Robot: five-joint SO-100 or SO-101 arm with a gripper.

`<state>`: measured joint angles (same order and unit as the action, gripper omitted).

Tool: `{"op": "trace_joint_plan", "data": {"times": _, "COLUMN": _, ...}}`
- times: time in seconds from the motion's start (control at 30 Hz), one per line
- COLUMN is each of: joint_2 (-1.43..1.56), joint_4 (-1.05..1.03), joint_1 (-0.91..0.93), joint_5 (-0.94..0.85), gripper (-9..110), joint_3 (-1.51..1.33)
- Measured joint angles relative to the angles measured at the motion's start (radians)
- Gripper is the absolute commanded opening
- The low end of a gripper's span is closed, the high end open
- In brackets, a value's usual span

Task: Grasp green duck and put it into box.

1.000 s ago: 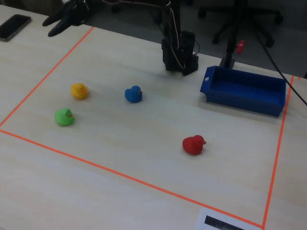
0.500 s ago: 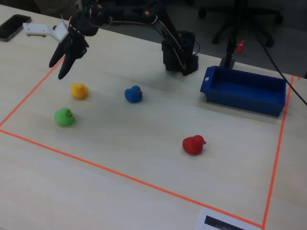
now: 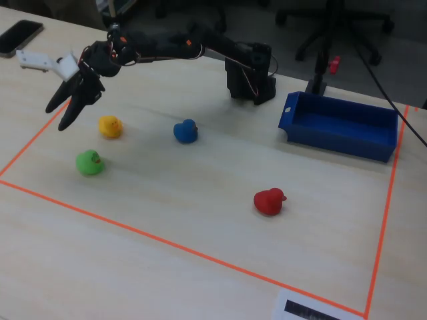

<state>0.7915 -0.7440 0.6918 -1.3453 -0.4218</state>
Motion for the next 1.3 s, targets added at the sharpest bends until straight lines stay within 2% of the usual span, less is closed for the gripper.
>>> {"op": "trace_joint_plan", "data": {"times": 0.33, "joint_2": -0.16, "joint_4": 0.0, "joint_1": 0.046, "joint_5": -0.035, "gripper": 43, "joint_3": 0.063}}
{"op": "trace_joint_plan", "data": {"times": 0.7, "joint_2": -0.207, "joint_4": 0.029, "joint_1": 0.058, "joint_5": -0.037, "gripper": 42, "joint_3": 0.063}}
{"op": "trace_joint_plan", "data": {"times": 1.3, "joint_2": -0.207, "joint_4": 0.14, "joint_1": 0.049, "joint_5": -0.015, "gripper": 42, "joint_3": -0.284}}
